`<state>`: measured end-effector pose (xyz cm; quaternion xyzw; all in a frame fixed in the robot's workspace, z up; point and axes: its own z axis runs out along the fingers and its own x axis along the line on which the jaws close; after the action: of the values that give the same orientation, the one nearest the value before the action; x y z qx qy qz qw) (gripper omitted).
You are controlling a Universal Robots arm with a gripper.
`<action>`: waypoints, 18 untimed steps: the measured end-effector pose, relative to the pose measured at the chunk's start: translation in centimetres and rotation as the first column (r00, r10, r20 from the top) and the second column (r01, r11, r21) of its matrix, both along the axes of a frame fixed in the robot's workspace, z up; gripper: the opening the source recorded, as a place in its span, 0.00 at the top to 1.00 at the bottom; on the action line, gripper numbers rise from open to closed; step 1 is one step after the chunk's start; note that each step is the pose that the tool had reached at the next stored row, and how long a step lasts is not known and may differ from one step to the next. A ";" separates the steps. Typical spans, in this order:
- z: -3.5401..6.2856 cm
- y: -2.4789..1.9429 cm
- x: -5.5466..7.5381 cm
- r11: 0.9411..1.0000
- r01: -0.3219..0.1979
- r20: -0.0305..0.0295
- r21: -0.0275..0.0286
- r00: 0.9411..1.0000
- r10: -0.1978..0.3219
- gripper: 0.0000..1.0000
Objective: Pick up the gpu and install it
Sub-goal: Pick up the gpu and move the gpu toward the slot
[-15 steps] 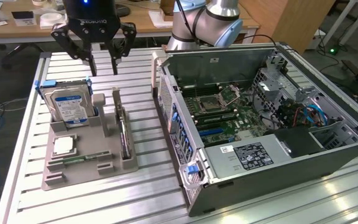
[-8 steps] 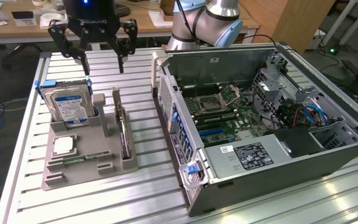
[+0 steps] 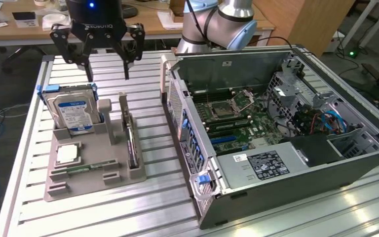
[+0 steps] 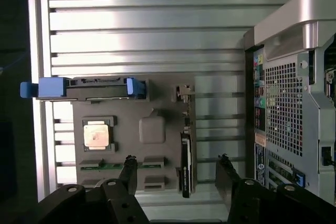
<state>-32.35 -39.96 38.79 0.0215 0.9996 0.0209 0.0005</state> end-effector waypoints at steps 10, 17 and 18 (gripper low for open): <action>-0.66 -0.05 0.4 1.000 -0.013 -0.024 -0.001 1.000 0.013 0.29; -1.08 -0.12 0.5 1.000 -0.022 -0.027 -0.001 0.999 0.022 0.29; -1.22 -0.17 0.6 1.000 -0.022 -0.027 -0.001 0.999 0.022 0.29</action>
<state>-31.80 -40.12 37.57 0.0107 0.9997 0.0197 -0.0133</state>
